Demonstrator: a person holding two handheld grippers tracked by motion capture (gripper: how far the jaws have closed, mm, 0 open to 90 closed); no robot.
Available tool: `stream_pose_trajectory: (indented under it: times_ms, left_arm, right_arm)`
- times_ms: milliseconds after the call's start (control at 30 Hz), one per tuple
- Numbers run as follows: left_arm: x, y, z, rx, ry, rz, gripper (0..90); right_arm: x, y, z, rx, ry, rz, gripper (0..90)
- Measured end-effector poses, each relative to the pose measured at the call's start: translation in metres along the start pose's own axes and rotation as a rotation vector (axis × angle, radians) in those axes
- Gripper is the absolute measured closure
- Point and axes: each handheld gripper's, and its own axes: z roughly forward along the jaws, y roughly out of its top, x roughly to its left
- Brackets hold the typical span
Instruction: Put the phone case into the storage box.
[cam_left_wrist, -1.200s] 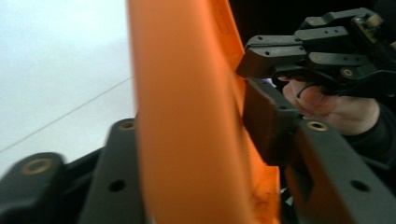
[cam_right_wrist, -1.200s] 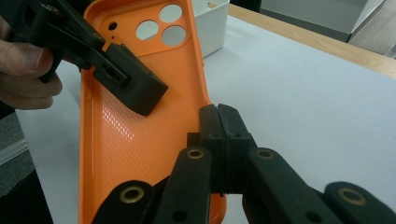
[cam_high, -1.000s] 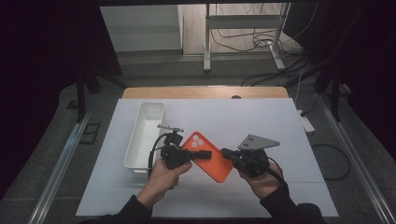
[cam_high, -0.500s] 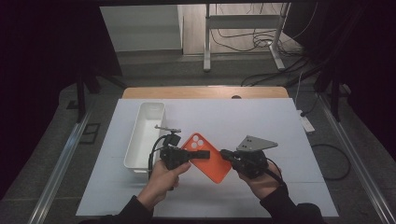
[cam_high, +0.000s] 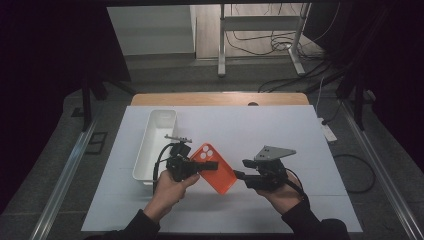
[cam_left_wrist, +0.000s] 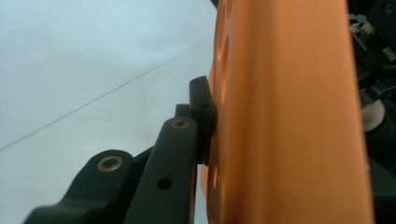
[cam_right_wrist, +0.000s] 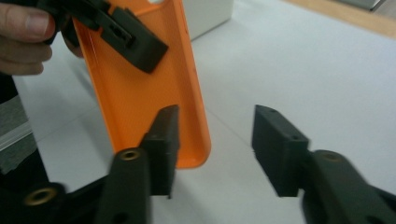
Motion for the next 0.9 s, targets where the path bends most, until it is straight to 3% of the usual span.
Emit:
stream_pose_trajectory:
  times_ms: [167,367,533,900]
  left_arm:
    - [-0.002,0.001,-0.002,0.025,0.048,0.060,84.9]
    - [-0.001,0.001,-0.005,0.039,0.057,0.089,84.9]
    - [-0.003,0.002,-0.005,0.067,0.069,0.126,84.8]
    - [-0.004,0.002,-0.003,0.088,0.057,0.162,84.9]
  right_arm:
    - [-0.004,-0.003,0.004,0.032,0.045,0.032,27.1]
    - [-0.007,-0.007,0.012,0.070,0.067,0.070,3.3]
    - [-0.007,-0.011,0.015,0.048,0.095,0.059,0.0]
    - [-0.008,-0.015,0.018,0.040,0.129,0.026,0.0]
